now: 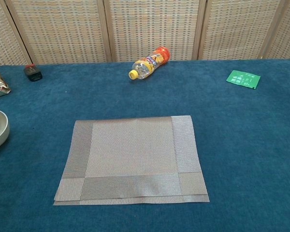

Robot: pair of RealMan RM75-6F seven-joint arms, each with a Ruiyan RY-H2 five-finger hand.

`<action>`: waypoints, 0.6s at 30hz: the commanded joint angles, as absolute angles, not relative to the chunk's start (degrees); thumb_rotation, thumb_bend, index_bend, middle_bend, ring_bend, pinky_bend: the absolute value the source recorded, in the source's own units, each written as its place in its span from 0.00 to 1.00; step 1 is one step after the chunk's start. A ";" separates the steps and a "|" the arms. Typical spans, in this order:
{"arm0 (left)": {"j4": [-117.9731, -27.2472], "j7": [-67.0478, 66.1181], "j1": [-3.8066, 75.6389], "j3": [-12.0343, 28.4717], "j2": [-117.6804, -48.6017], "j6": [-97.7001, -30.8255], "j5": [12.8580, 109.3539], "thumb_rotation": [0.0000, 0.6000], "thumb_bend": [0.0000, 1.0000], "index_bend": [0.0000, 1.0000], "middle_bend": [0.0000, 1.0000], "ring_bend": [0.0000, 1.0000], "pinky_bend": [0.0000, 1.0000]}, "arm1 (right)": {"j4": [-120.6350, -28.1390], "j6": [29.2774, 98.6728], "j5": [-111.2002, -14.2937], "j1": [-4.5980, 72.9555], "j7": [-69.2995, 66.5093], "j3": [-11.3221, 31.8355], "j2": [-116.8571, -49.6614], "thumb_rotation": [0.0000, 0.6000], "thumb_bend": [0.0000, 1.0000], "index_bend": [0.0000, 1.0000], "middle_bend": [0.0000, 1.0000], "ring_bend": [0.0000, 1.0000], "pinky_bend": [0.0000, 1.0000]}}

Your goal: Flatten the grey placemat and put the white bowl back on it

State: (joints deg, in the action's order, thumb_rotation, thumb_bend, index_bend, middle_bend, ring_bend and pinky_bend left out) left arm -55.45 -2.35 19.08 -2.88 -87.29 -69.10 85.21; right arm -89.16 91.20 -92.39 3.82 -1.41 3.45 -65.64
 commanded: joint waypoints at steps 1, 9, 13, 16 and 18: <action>-57.14 -1.02 18.96 -2.30 -85.96 -69.90 85.36 1.00 0.30 0.07 0.00 0.00 0.00 | -89.14 91.35 -92.16 3.74 -1.51 3.61 -65.66 1.00 0.11 0.01 0.00 0.00 0.00; -63.12 -0.58 19.14 -1.94 -79.72 -70.94 86.28 1.00 0.28 0.00 0.00 0.00 0.00 | -89.27 91.47 -91.82 3.65 -1.82 3.82 -65.56 1.00 0.10 0.01 0.00 0.00 0.00; -66.23 -0.06 19.00 -1.67 -76.72 -72.55 87.16 1.00 0.28 0.00 0.00 0.00 0.00 | -89.32 91.55 -91.90 3.58 -2.10 3.77 -65.43 1.00 0.11 0.01 0.00 0.00 0.00; -69.59 1.48 18.90 -1.21 -74.81 -74.03 87.80 1.00 0.28 0.00 0.00 0.00 0.00 | -89.42 91.53 -91.93 3.58 -2.20 3.77 -65.36 1.00 0.10 0.01 0.00 0.00 0.00; -73.05 1.82 19.10 -1.20 -73.50 -74.98 89.03 1.00 0.28 0.00 0.00 0.00 0.00 | -89.49 91.51 -92.01 3.59 -2.18 3.73 -65.34 1.00 0.10 0.01 0.00 0.00 0.00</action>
